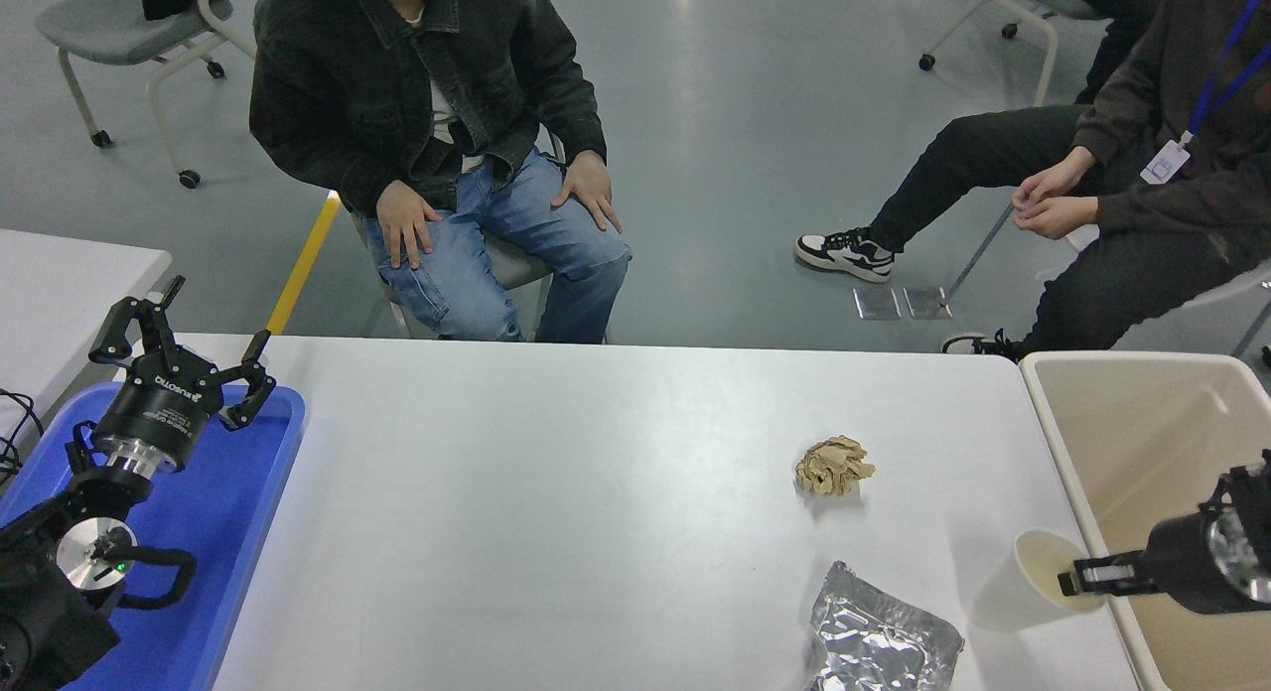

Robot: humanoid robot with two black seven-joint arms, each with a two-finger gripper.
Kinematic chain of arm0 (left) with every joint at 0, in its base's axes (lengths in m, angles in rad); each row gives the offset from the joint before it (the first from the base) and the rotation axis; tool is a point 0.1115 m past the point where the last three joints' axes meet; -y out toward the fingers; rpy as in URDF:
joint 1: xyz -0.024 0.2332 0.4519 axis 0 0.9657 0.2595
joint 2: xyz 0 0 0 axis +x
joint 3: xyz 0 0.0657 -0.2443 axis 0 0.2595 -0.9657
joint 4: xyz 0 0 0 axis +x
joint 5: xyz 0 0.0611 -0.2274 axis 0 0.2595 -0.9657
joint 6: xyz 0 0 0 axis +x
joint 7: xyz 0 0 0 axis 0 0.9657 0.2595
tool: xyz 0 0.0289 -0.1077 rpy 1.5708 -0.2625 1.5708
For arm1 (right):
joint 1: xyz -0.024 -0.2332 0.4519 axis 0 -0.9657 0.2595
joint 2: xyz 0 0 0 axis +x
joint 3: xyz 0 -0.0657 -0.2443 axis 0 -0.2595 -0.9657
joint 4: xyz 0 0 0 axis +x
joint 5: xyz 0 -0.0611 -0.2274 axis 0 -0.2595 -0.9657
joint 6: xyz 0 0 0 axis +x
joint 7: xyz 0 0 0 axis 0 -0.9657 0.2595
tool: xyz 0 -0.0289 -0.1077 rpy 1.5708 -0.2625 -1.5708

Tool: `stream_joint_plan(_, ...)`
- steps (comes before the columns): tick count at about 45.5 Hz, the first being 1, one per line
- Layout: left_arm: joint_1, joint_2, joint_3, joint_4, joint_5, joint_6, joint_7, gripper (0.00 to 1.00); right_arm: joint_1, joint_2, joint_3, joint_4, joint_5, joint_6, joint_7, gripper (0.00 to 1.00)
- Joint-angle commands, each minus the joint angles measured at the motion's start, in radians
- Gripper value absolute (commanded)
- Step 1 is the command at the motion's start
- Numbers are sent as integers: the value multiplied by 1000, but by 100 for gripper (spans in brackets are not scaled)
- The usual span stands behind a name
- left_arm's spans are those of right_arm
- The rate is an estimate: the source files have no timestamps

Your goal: Clean the table surface

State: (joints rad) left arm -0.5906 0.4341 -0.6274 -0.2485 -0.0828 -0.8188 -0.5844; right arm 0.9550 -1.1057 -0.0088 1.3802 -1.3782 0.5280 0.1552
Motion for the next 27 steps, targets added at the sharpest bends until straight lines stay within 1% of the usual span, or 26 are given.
stream_joint_plan(1,0,0,0,0,0,0,0,100,117,-57,1,42,-2,79,17,0)
stream_joint_plan(12,0,0,0,0,0,0,0,100,255,-95,7,43,4,173,20,0)
stream_joint_plan(19,0,0,0,0,0,0,0,100,315,-144,7,48,7,202,67,0)
stream_joint_plan(27,0,0,0,0,0,1,0,100,367,-184,15,49,8,270,84,0)
